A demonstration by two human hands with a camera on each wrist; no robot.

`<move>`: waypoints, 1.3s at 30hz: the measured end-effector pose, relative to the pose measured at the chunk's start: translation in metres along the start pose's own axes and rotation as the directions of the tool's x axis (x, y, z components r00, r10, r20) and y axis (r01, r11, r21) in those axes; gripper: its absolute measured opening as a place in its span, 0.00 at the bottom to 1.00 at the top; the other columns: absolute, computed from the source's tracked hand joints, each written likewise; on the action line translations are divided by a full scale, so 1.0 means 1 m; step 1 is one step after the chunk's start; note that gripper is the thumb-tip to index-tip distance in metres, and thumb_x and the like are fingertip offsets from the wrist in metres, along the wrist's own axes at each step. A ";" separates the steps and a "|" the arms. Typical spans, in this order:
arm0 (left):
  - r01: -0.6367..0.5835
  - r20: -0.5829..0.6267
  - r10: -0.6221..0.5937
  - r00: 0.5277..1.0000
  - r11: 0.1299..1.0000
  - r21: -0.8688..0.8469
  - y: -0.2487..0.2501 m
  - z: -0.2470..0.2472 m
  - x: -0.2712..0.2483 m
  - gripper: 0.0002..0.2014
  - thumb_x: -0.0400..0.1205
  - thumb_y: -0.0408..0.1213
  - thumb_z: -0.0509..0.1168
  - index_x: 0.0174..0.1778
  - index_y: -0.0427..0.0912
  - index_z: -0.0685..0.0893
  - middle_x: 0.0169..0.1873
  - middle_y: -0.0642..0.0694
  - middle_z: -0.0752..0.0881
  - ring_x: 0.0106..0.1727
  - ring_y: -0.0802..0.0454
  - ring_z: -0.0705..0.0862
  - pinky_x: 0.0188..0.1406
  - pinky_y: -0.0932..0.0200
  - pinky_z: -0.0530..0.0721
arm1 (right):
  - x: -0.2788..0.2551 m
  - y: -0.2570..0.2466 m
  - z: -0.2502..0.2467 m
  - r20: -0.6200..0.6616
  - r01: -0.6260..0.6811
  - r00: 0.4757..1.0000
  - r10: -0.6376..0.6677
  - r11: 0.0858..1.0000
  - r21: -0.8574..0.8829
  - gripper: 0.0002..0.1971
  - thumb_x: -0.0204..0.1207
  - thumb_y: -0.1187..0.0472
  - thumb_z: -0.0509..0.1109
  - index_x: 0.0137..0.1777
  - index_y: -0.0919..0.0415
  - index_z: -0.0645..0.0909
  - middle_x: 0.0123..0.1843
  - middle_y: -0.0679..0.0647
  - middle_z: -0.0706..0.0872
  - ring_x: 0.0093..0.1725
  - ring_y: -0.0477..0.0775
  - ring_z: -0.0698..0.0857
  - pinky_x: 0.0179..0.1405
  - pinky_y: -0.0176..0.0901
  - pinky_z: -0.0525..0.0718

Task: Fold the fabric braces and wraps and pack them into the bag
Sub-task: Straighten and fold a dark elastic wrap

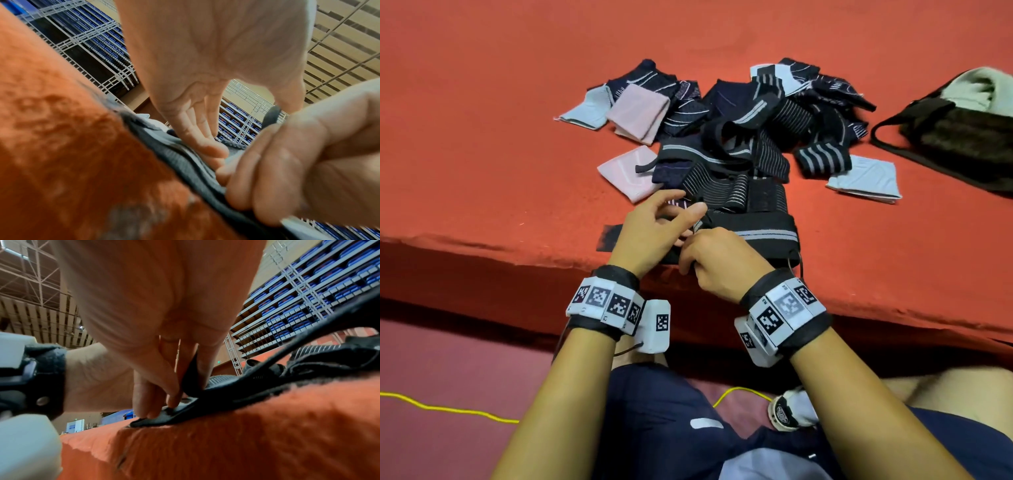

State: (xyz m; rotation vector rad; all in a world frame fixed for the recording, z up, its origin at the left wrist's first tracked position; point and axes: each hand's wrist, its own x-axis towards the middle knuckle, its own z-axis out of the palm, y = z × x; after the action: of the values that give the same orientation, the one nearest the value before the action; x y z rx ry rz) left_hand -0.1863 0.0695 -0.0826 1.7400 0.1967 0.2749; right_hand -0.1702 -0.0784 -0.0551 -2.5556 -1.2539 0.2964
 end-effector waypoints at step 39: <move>0.024 -0.167 0.065 0.984 0.877 0.479 -0.024 -0.042 -0.009 0.09 0.75 0.38 0.77 0.44 0.56 0.86 0.29 0.54 0.85 0.28 0.66 0.79 0.39 0.69 0.79 | -0.034 0.072 -0.008 -0.259 -0.455 0.815 0.518 0.849 0.268 0.17 0.85 0.55 0.62 0.73 0.52 0.78 0.67 0.58 0.77 0.66 0.64 0.77 0.66 0.53 0.74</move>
State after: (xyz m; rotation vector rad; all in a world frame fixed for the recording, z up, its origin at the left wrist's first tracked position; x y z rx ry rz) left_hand -0.2064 0.1114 -0.0996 2.2137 0.4055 0.4258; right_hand -0.1355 -0.1489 -0.0693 -2.5769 -0.4101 0.0843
